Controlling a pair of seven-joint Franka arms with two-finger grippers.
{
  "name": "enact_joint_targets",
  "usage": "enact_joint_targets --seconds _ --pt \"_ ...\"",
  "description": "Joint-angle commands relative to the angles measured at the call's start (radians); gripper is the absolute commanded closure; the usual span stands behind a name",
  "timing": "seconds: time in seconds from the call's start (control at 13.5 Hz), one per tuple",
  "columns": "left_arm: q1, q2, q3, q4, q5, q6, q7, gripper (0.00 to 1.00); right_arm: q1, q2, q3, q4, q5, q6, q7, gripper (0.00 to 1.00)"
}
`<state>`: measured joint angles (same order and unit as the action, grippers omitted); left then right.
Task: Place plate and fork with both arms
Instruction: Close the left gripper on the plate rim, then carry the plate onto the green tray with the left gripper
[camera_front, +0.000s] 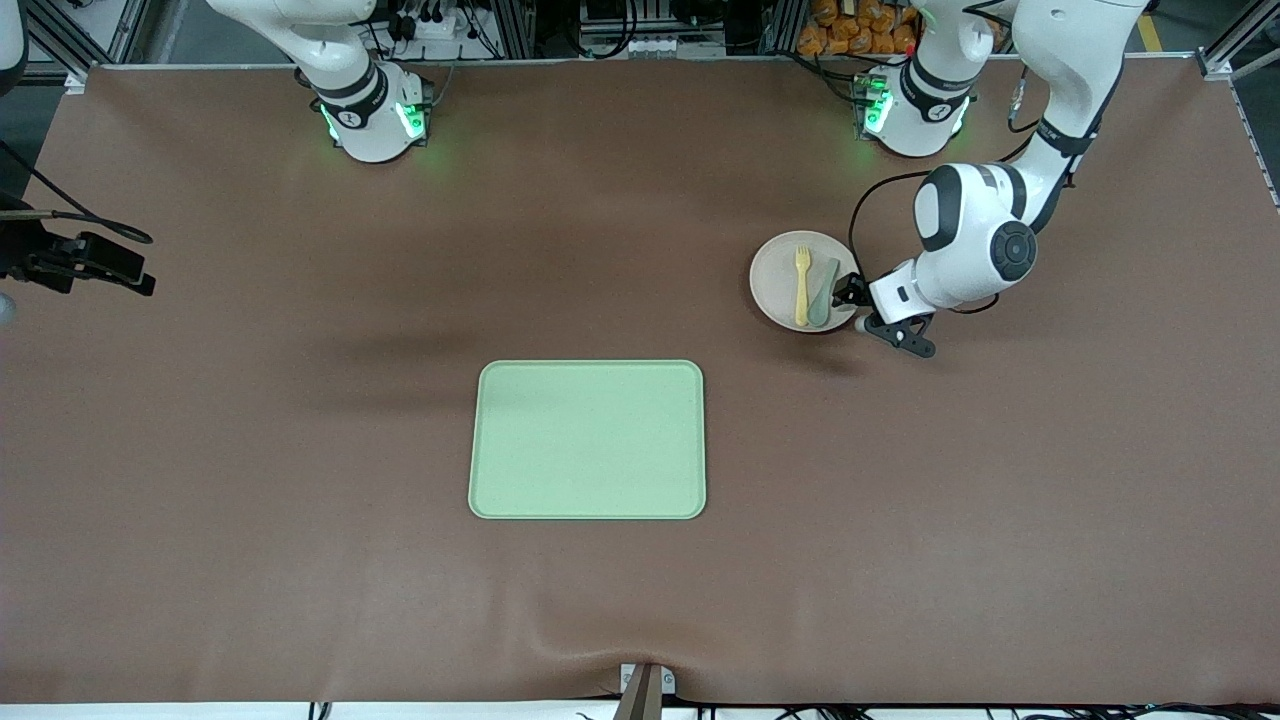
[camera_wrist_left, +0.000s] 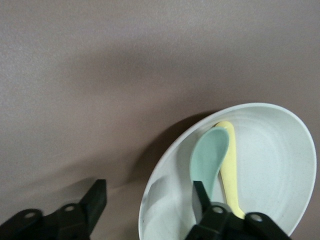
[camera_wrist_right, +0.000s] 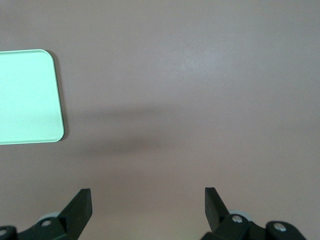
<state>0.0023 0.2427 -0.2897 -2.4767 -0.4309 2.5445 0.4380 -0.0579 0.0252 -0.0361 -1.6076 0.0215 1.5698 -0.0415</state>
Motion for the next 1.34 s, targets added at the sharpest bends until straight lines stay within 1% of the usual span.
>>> enact_joint_targets --seconds 0.0,0.22,0.45,0.52,0.82,0.89,1.11,1.26 --pt "0.010 0.006 -0.009 -0.014 -0.026 0.019 0.034 0.39 -0.003 0.004 0.004 0.009 0.009 -0.008 0.006 0.00" --pt "0.010 0.006 -0.009 -0.021 -0.026 0.019 0.036 0.47 -0.006 0.005 0.004 0.006 0.009 -0.008 0.005 0.00" --pt "0.010 0.007 -0.009 -0.021 -0.026 0.019 0.036 0.62 -0.006 0.005 0.004 0.005 0.009 -0.010 0.005 0.00" --pt "0.012 0.007 -0.009 -0.021 -0.026 0.019 0.036 0.64 -0.007 0.005 0.004 0.005 0.009 -0.010 0.005 0.00" --pt "0.019 0.009 -0.009 -0.021 -0.026 0.019 0.036 0.69 0.000 0.012 0.004 0.005 0.009 -0.010 0.006 0.00" --pt "0.019 0.009 -0.009 -0.019 -0.026 0.019 0.036 0.73 0.000 0.013 0.005 0.005 0.009 -0.010 0.006 0.00" --pt "0.019 0.009 -0.009 -0.018 -0.028 0.019 0.036 0.74 0.004 0.015 0.005 0.003 0.011 -0.010 0.006 0.00" --pt "0.019 0.009 -0.009 -0.018 -0.028 0.019 0.036 0.80 0.009 0.016 0.005 0.002 0.011 -0.011 0.006 0.00"
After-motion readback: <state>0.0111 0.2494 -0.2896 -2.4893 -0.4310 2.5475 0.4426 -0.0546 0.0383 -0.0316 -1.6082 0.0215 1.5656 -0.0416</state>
